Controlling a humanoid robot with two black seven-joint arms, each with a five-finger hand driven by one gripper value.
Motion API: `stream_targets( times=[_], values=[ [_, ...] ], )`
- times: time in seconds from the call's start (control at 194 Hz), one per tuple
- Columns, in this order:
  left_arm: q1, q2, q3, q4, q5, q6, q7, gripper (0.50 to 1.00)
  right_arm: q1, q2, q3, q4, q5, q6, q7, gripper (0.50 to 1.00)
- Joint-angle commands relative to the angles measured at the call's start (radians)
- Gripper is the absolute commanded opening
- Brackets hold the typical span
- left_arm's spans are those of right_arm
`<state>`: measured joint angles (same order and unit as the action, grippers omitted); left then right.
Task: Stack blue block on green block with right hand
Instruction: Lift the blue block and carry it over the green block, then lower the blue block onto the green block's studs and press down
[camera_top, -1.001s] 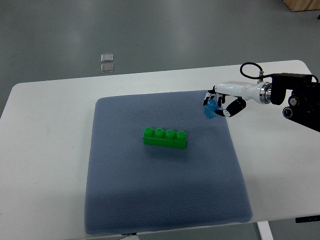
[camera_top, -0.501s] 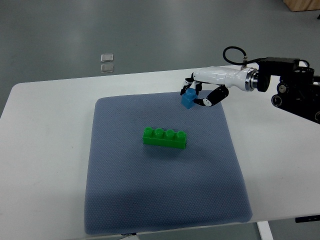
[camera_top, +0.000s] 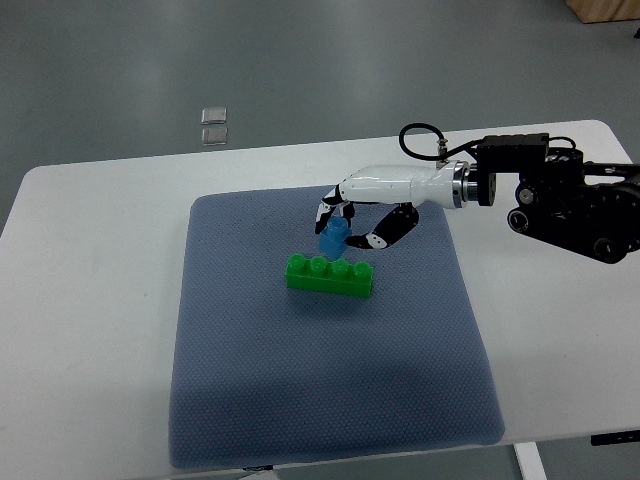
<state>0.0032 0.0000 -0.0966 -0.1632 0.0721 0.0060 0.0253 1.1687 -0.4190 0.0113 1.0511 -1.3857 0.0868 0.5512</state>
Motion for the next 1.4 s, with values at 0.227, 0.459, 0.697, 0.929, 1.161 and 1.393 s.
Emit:
stream_targets(
  times=[0.227, 0.459, 0.697, 0.929, 1.161, 1.393],
  values=[
    [0.0, 0.0, 0.0, 0.001, 0.0, 0.0, 0.001, 1.0, -0.004, 0.034, -0.022, -0.02, -0.033, -0.007, 0.023, 0.5],
    [0.0, 0.0, 0.0, 0.001, 0.0, 0.0, 0.001, 1.0, -0.006, 0.039, -0.054, -0.046, -0.045, -0.035, 0.023, 0.5],
    [0.0, 0.0, 0.0, 0.001, 0.0, 0.0, -0.001, 1.0, -0.006, 0.042, -0.057, -0.06, -0.052, -0.035, 0.023, 0.5],
    [0.0, 0.0, 0.0, 0.001, 0.0, 0.0, 0.001, 1.0, -0.004, 0.043, -0.071, -0.063, -0.053, -0.035, 0.023, 0.5],
    [0.0, 0.0, 0.0, 0.001, 0.0, 0.0, -0.001, 1.0, -0.006, 0.049, -0.074, -0.065, -0.053, -0.035, 0.023, 0.5],
    [0.0, 0.0, 0.0, 0.001, 0.0, 0.0, -0.001, 1.0, -0.006, 0.06, -0.089, -0.079, -0.07, -0.036, 0.023, 0.5]
  ],
)
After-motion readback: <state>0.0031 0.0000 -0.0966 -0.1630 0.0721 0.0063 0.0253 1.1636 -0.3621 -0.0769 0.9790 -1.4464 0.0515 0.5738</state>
